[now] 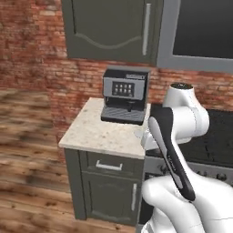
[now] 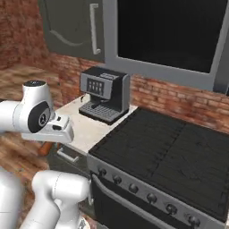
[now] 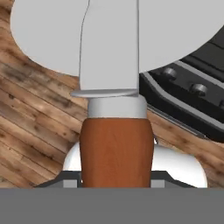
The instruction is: Take the pizza cutter from the drawer on the right and place it on the dining counter for cutting.
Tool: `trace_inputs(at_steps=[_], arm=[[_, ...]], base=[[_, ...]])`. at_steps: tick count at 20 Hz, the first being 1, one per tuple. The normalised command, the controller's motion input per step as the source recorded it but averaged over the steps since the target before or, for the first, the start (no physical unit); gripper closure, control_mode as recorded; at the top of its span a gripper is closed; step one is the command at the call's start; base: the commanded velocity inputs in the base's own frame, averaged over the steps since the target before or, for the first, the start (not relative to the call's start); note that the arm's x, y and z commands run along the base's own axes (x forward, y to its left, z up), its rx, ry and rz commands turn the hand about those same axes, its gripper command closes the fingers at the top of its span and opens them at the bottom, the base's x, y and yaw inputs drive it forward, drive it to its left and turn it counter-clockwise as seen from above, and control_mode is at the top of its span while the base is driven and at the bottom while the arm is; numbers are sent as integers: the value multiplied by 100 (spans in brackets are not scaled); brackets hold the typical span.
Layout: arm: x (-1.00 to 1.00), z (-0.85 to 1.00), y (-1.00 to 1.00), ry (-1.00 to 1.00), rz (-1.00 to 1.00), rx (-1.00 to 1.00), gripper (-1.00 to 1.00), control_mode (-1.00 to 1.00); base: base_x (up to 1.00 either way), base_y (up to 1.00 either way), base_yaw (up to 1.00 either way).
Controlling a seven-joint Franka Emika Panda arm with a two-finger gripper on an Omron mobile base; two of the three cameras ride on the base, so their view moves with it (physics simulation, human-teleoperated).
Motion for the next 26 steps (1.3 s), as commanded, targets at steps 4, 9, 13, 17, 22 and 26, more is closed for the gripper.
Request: trace_inputs(at_steps=[4,9,13,17,22,26], arm=[[0,0,0,0,0,0,100,100],[0,0,0,0,0,0,100,100],[0,0,0,0,0,0,100,100],[0,0,0,0,0,0,100,100],[0,0,0,0,0,0,100,100],[0,0,0,0,0,0,100,100]], base=[[-5,18,99],[-4,0,100],[0,12,92],[0,7,84],[0,0,61],[11,0,48]])
